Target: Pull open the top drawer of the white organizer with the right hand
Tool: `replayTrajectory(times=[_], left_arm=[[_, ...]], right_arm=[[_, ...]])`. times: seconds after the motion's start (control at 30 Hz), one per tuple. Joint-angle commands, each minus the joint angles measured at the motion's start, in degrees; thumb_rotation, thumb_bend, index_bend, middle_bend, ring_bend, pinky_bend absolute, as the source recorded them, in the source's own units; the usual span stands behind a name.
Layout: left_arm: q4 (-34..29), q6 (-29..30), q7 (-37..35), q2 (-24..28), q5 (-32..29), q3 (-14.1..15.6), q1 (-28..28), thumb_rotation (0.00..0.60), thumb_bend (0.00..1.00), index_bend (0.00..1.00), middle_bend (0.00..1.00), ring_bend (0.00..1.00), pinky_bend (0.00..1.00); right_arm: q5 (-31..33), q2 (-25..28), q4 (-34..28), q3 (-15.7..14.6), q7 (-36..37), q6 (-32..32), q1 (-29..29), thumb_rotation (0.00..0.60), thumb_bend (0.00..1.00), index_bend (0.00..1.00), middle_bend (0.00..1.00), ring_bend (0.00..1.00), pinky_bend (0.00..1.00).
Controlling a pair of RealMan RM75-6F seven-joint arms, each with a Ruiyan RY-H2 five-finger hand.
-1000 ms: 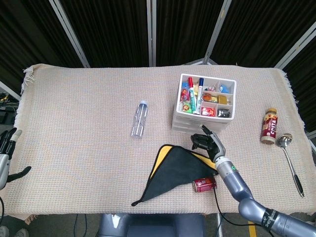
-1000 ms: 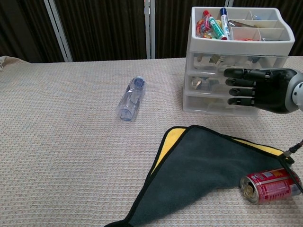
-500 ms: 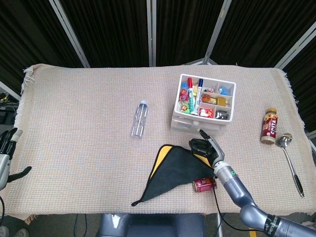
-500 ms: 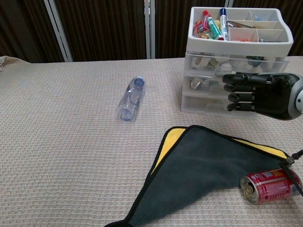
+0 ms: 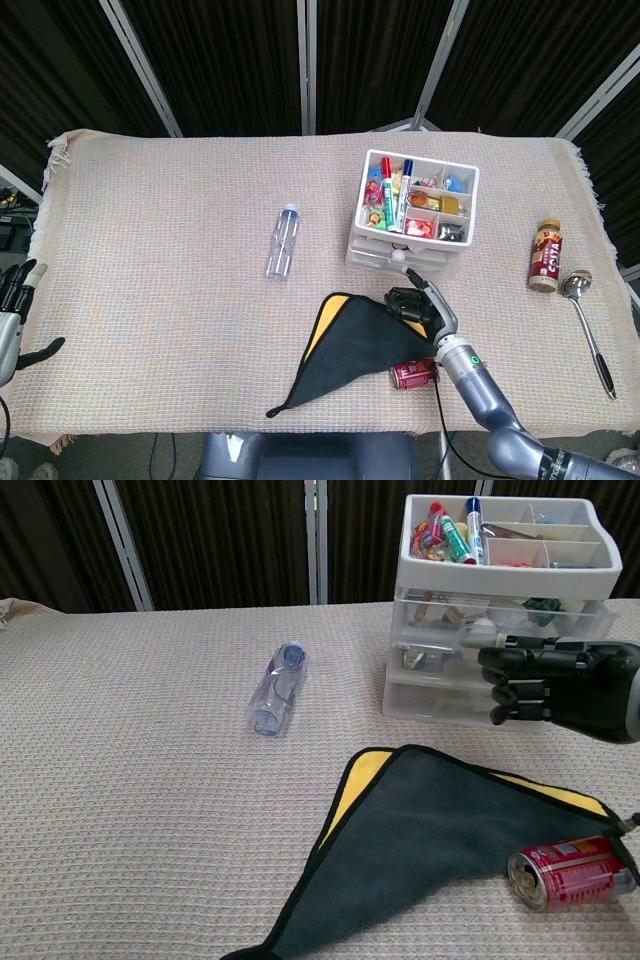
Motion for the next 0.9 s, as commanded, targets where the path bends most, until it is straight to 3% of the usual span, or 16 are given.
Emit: replayTrajectory(times=[0.03, 0.27, 0.57, 0.73, 0.9], left_arm=[[-0.01, -0.06, 0.09, -0.03, -0.01, 0.01, -0.03, 0.6, 0.1, 0.0, 0.0, 0.0, 0.0], [-0.11, 0.12, 0.21, -0.04, 0.21, 0.08, 0.02, 0.6, 0.1, 0.0, 0.0, 0.0, 0.0], [-0.19, 0.3, 0.24, -0.03, 0.57, 0.22, 0.08, 0.6, 0.1, 0.0, 0.0, 0.0, 0.0], [-0.3, 0.45, 0.31, 0.05, 0.69, 0.23, 0.13, 0.6, 0.1, 0.0, 0.0, 0.0, 0.0], [-0.38, 0.63, 0.35, 0.1, 0.69, 0.2, 0.21, 0.6, 0.1, 0.0, 0.0, 0.0, 0.0]], right_arm=[[-3.36, -1.68, -0.97, -1.86, -4.92, 6.89, -1.14, 0.6, 0.34, 0.2, 0.71, 0.74, 0.61], [-7.76, -4.37, -2.97, -5.95, -11.84, 15.54, -3.07, 0.6, 0.33, 0.17, 0.71, 0.74, 0.61], [-15.64, -5.91, -2.85, -10.24, -15.48, 22.83, -5.58, 0.6, 0.33, 0.17, 0.71, 0.74, 0.61], [-19.24, -6.53, -1.26, -10.31, -24.22, 28.04, -5.54, 0.6, 0.33, 0.19, 0.71, 0.74, 0.61], [-15.29, -3.81, -2.89, -8.61, -35.49, 28.14, -4.19, 0.6, 0.33, 0.24, 0.71, 0.74, 0.61]])
